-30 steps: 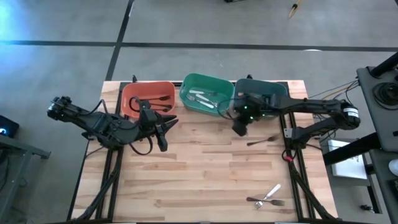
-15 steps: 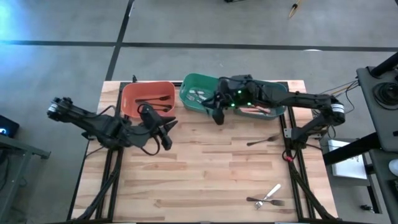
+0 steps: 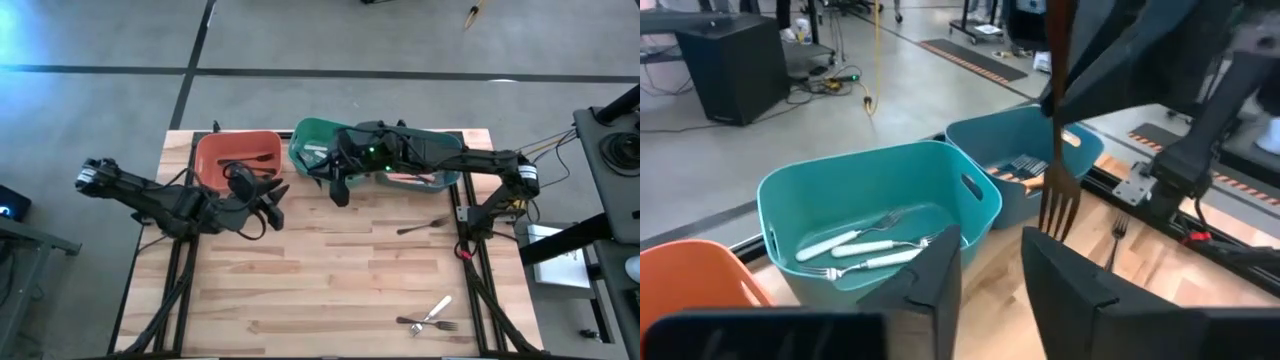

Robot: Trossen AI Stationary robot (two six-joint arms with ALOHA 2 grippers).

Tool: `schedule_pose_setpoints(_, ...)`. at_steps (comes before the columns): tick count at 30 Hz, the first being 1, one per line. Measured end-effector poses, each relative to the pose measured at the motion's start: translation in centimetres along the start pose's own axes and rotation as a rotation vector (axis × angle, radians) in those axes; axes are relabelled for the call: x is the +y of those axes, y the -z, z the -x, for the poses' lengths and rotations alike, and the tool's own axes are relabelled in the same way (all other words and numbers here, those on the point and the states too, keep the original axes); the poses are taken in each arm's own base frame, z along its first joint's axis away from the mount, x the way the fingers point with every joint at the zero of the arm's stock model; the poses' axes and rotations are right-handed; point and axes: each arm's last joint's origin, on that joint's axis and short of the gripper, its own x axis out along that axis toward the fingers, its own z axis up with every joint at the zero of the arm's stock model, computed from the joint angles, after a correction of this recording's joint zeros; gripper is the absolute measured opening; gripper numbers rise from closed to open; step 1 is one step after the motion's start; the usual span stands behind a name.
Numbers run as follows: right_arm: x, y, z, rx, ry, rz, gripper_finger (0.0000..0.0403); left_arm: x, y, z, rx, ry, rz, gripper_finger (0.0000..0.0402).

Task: Sort silverware by color (type)
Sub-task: Put the black fork into the orange bin

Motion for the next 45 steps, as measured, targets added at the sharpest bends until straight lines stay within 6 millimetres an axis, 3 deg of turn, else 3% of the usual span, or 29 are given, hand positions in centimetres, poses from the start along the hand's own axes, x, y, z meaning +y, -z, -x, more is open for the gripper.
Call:
schedule_pose_setpoints(8, -0.1, 0.0, -0.8, -0.023, -0.002, 0.035, 0.0009, -0.5, 0.5, -2.1, 0.000, -0.043, 0.010, 0.0179)
schedule_pose_setpoints(12, -0.1, -0.3, -0.9, -0.053, 0.006, 0.062, 0.0009, -1.0, 0.4, -3.1, -0.053, -0.058, 0.082, 0.0200)
schedule_pose_setpoints(21, -0.2, -0.7, -1.0, -0.103, 0.039, 0.143, 0.0009, -2.1, 0.5, -4.3, -0.107, -0.054, 0.109, 0.0191)
schedule_pose_setpoints(30, -0.2, -0.8, -1.0, -0.117, 0.064, 0.185, 0.0009, -2.1, 0.1, -4.5, -0.126, -0.049, 0.135, 0.0187)
schedule_pose_setpoints(45, 0.1, -1.0, -1.0, -0.129, 0.057, 0.203, 0.0009, -1.9, -0.7, -6.4, -0.180, -0.037, 0.187, 0.0174)
